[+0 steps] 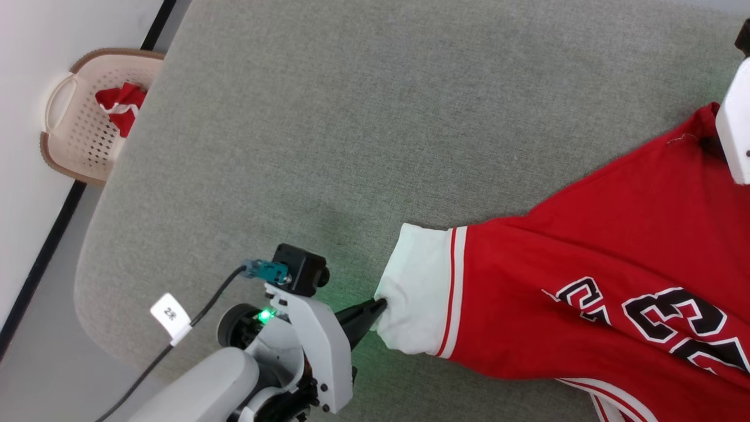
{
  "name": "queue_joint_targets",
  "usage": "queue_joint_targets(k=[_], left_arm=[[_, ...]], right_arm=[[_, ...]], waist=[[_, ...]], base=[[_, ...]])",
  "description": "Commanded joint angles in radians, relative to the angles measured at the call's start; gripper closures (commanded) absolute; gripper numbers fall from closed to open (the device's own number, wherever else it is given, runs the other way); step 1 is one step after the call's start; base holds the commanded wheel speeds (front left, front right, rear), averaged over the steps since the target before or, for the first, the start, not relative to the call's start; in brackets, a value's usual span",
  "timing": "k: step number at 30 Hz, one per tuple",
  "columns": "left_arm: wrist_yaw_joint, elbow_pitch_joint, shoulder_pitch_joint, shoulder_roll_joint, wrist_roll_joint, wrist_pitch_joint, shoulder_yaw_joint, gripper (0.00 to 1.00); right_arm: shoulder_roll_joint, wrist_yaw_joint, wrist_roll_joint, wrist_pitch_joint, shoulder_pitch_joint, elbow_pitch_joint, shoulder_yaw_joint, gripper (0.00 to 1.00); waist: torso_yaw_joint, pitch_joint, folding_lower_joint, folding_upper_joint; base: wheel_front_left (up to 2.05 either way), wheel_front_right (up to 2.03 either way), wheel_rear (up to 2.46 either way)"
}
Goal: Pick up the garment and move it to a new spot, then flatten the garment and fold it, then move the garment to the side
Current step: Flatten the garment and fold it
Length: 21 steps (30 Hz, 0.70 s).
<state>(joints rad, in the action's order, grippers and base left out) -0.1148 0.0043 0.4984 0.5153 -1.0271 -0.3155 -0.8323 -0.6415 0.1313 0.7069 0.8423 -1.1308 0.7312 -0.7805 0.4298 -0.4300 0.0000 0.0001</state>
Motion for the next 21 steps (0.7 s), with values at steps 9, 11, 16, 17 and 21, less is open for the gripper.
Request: queue_joint_targets(k=[9, 11, 16, 17, 21], left_arm=[[-0.001, 0.015, 0.006, 0.031, -0.011, -0.002, 0.016, 1.00], [-0.007, 0.008, 0.027, 0.052, -0.010, -0.021, 0.024, 1.00], [-0.021, -0.031, 0.118, 0.132, -0.007, -0.117, 0.056, 1.00], [-0.022, -0.032, 0.150, 0.153, 0.005, -0.141, 0.062, 1.00], [-0.005, -0.005, 0.295, 0.189, 0.023, -0.235, 0.082, 1.00]], right_arm=[[-0.008, -0.001, 0.070, 0.100, 0.027, 0.101, -0.095, 1.00], [-0.001, -0.001, 0.088, 0.099, 0.014, 0.089, -0.096, 1.00], [0.003, -0.001, 0.121, 0.052, -0.031, 0.031, -0.096, 1.00], [0.003, -0.001, 0.122, 0.035, -0.046, 0.020, -0.091, 1.00], [0.011, -0.001, 0.134, -0.037, -0.086, -0.006, -0.067, 1.00]], waist=[[-0.058, 0.022, 0.0000, -0.0001], [-0.080, 0.033, 0.0000, -0.0001], [-0.145, 0.078, 0.0000, -0.0001], [-0.160, 0.088, 0.0000, -0.0001], [-0.211, 0.135, 0.0000, -0.0001]], base=[[0.00, 0.00, 0.00], [0.00, 0.00, 0.00], [0.00, 0.00, 0.00], [0.00, 0.00, 0.00], [0.00, 0.00, 0.00]])
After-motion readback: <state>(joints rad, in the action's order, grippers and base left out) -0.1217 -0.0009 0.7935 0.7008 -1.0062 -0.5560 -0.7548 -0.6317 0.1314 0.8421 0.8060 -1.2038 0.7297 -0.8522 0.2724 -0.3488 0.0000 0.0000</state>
